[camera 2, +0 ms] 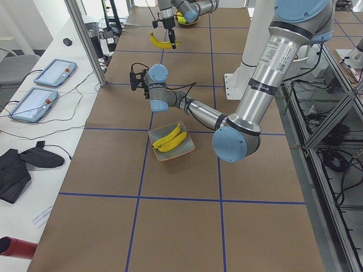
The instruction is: Transfer all bananas from basket to plate
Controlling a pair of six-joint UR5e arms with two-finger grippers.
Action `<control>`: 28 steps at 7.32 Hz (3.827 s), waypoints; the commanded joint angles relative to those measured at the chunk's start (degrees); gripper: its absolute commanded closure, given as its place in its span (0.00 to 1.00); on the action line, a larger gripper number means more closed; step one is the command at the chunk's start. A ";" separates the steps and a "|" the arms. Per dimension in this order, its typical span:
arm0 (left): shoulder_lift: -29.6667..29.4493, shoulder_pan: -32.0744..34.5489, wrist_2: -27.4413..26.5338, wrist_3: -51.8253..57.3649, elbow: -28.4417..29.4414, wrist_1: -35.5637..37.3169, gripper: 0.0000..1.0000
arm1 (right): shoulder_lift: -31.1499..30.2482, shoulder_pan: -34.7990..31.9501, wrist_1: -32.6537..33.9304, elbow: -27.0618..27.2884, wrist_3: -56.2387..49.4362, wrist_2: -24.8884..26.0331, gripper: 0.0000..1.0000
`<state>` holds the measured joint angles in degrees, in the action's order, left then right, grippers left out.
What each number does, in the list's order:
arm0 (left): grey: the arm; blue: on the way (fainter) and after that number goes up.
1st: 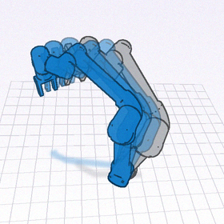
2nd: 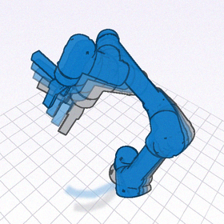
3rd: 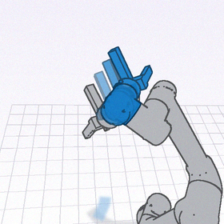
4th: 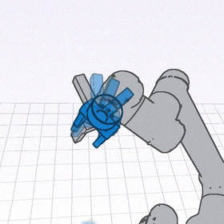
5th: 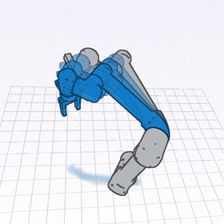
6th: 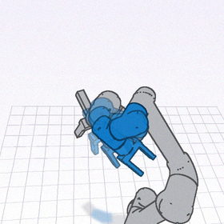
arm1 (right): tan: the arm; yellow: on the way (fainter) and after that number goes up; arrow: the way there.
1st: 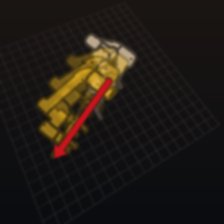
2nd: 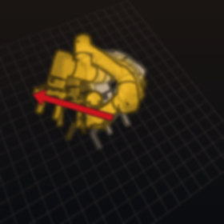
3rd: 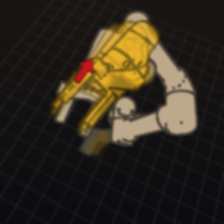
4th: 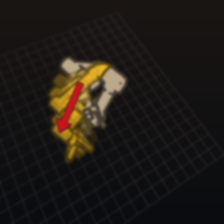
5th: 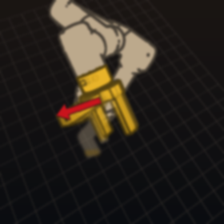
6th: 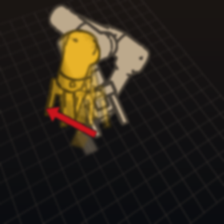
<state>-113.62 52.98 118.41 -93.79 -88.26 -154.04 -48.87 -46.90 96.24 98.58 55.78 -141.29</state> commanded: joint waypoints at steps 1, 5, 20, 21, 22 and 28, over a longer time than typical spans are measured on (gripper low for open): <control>-0.11 -5.84 -5.71 -9.10 -0.07 -12.98 0.00 | 2.72 3.38 -0.79 0.12 2.58 -0.13 1.00; -1.16 -13.07 -12.85 -16.43 -0.60 -21.57 0.00 | 2.99 6.11 -3.52 0.04 3.46 0.05 1.00; -5.91 -23.10 -19.45 -15.99 0.10 -20.95 0.08 | 2.90 10.34 -6.68 0.56 3.64 -0.48 1.00; -5.91 -23.19 -19.45 -15.99 0.10 -21.13 0.15 | 2.82 10.34 -6.68 0.82 4.16 -0.48 1.00; -5.83 -23.36 -19.45 -15.99 0.10 -21.13 0.27 | 2.82 10.34 -6.68 0.91 4.08 -0.48 1.00; -5.21 -24.24 -18.74 -16.34 -0.60 -21.39 1.00 | 1.33 10.16 -13.35 0.74 10.39 -0.57 0.00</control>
<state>-119.04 28.78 99.60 -110.21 -88.86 -175.39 -47.08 -36.65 84.80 99.30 64.37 -141.83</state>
